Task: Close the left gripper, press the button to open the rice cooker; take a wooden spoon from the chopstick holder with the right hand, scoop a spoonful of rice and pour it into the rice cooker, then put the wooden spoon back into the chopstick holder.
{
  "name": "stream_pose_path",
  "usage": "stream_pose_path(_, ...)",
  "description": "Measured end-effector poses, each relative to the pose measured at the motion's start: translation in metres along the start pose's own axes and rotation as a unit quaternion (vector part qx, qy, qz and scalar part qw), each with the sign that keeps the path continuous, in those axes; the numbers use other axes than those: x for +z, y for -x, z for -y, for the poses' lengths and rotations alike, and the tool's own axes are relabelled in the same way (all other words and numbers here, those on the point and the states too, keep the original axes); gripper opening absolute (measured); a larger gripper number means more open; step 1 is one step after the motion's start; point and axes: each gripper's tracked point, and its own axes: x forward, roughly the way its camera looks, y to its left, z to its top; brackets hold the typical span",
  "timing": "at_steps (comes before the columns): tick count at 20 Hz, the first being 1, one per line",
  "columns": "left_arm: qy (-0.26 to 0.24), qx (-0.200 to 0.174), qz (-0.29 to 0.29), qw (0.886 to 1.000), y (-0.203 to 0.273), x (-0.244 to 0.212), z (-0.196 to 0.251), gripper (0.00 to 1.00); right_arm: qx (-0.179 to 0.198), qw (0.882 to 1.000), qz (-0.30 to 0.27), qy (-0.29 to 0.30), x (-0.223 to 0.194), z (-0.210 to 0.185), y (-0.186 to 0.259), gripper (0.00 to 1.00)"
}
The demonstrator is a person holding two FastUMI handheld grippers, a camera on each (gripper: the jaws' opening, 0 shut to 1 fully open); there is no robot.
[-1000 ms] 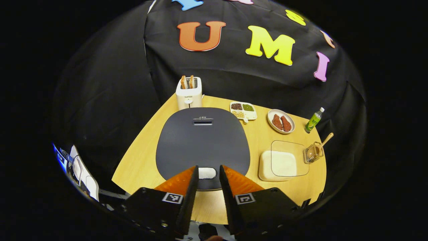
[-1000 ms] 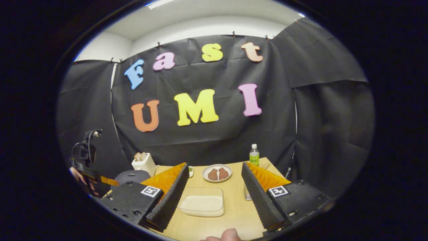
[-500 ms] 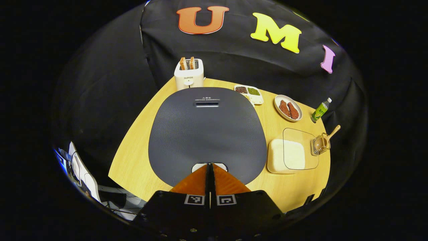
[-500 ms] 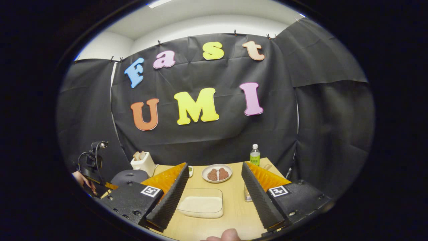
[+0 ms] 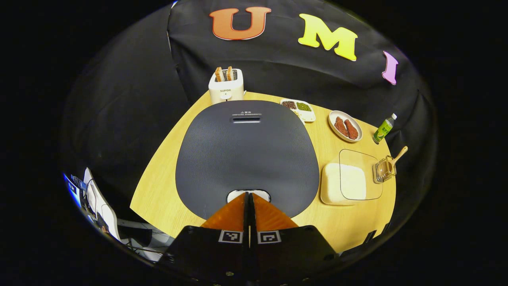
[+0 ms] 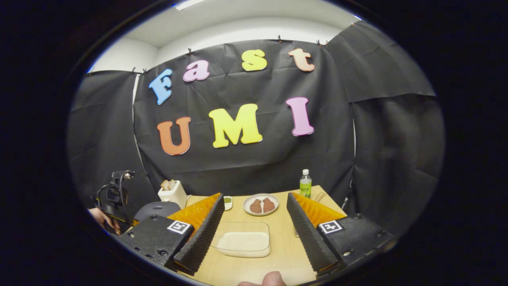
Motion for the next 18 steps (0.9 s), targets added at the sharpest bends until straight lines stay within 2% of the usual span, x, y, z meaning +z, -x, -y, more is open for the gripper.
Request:
stream_pose_path(3, -0.001, 0.002, 0.035, 0.999, 0.017, 0.016, 0.001, 0.01, -0.006, 1.0, 0.012, 0.014, 0.006, 0.001, 0.008, 1.0)
stream_pose_path(4, -0.002, -0.005, 0.06, 0.998, 0.03, 0.027, 0.006, 0.01, -0.003, 1.0, 0.013, 0.014, 0.006, 0.001, 0.01, 1.0)
stream_pose_path(5, -0.011, -0.011, 0.094, 0.995, 0.04, 0.042, 0.012, 0.05, -0.001, 1.0, 0.014, 0.012, 0.008, -0.001, 0.013, 1.0)
stream_pose_path(6, -0.022, -0.012, 0.129, 0.991, 0.055, 0.058, 0.014, 0.28, 0.002, 1.0, 0.013, 0.009, 0.008, -0.002, 0.015, 1.0)
stream_pose_path(8, -0.033, -0.003, 0.192, 0.981, 0.084, 0.09, 0.013, 0.51, 0.009, 1.0, 0.01, 0.001, 0.008, -0.005, 0.02, 1.0)
stream_pose_path(9, -0.032, -0.007, 0.217, 0.976, 0.101, 0.104, 0.015, 0.78, 0.01, 1.0, 0.01, -0.003, 0.008, -0.004, 0.023, 1.0)
stream_pose_path(11, -0.005, -0.026, 0.242, 0.97, 0.125, 0.115, 0.024, 0.79, 0.009, 1.0, 0.013, -0.007, 0.012, -0.002, 0.03, 1.0)
stream_pose_path(14, 0.028, -0.034, 0.285, 0.958, 0.154, 0.127, 0.021, 0.82, 0.007, 1.0, 0.029, -0.003, 0.023, 0.002, 0.044, 1.0)
stream_pose_path(17, 0.031, -0.023, 0.319, 0.947, 0.187, 0.121, 0.006, 0.95, 0.008, 0.999, 0.035, -0.003, 0.026, 0.006, 0.053, 1.0)
stream_pose_path(18, 0.03, -0.02, 0.329, 0.944, 0.2, 0.119, 0.002, 0.95, 0.007, 0.999, 0.034, -0.003, 0.026, 0.008, 0.055, 1.0)
